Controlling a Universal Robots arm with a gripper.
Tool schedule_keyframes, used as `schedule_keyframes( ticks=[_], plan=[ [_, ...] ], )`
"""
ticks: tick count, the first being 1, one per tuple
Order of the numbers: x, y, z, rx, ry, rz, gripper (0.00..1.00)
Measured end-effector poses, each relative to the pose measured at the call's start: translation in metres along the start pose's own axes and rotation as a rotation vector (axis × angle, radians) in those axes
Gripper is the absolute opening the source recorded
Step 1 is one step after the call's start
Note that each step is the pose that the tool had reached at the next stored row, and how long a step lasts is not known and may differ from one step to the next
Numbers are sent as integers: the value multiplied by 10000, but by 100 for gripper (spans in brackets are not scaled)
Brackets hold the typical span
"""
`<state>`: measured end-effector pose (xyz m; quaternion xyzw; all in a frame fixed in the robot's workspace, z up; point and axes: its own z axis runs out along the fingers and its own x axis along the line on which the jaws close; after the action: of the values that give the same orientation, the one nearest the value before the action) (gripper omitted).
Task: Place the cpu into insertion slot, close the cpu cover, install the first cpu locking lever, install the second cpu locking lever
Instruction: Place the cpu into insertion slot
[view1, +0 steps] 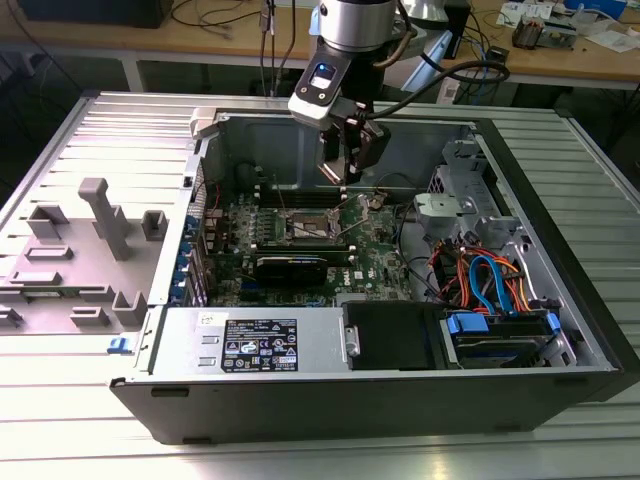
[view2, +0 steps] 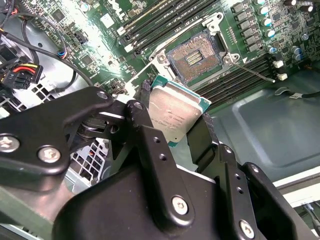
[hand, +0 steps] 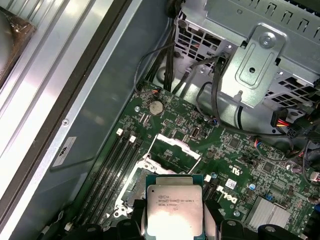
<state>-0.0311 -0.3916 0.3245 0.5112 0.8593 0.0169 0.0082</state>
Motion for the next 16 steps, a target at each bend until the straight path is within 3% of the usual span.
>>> schedule_keyframes(
  ticks=[3, 5, 10, 16],
  plan=[
    [0, 0, 0, 0, -1, 3, 54],
    [30, -58, 64, -1, -19, 430, 54],
    [37, -71, 89, -1, -33, 812, 54],
    [37, -73, 117, -2, -65, 1640, 54]
  ],
)
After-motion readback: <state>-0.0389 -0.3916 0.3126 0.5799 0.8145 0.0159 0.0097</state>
